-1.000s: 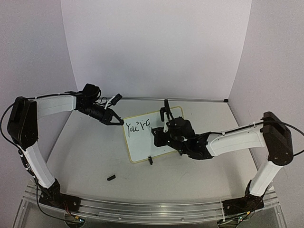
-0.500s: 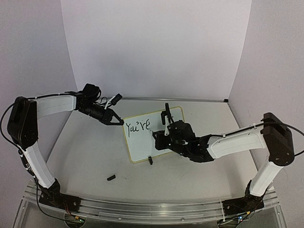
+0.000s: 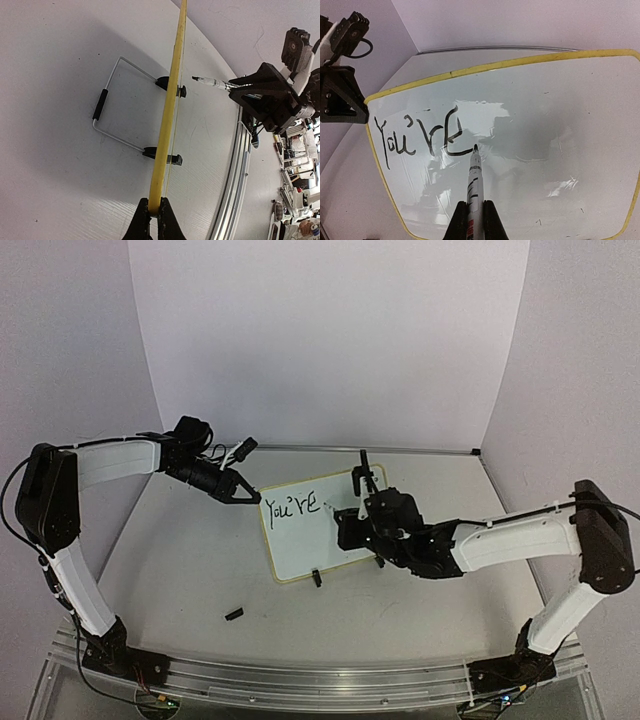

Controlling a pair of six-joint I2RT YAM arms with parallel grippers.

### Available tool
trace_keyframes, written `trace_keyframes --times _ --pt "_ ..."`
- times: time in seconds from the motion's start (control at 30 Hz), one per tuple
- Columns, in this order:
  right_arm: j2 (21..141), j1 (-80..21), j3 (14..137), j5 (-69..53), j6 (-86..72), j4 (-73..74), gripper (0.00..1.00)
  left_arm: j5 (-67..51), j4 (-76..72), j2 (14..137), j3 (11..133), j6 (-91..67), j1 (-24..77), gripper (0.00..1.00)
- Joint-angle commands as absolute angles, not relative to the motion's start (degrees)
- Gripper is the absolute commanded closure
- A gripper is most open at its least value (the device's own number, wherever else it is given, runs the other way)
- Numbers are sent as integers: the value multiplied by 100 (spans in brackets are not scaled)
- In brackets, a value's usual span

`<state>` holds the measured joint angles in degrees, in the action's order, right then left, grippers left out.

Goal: Write a sentence on the whiteboard

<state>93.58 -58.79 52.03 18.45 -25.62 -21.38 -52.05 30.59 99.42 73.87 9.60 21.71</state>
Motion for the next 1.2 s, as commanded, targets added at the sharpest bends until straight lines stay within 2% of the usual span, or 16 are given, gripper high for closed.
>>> trace_keyframes --times 0.0,0.47,0.67,1.17 --pt "8690 -5848 5019 1476 -2288 -2319 100 -5035 3105 9856 7567 1205 2250 100" --pt "7909 -4729 4383 -1090 -1899 -2266 100 -4948 3072 9801 7532 1188 2301 100" --pt "7909 -4423 4335 -1002 -1854 -2358 100 -4912 3078 9784 7532 1183 2312 100" --pt "8768 -4430 4766 -705 -1837 -2925 100 -4838 3079 9794 7523 1202 2321 100"
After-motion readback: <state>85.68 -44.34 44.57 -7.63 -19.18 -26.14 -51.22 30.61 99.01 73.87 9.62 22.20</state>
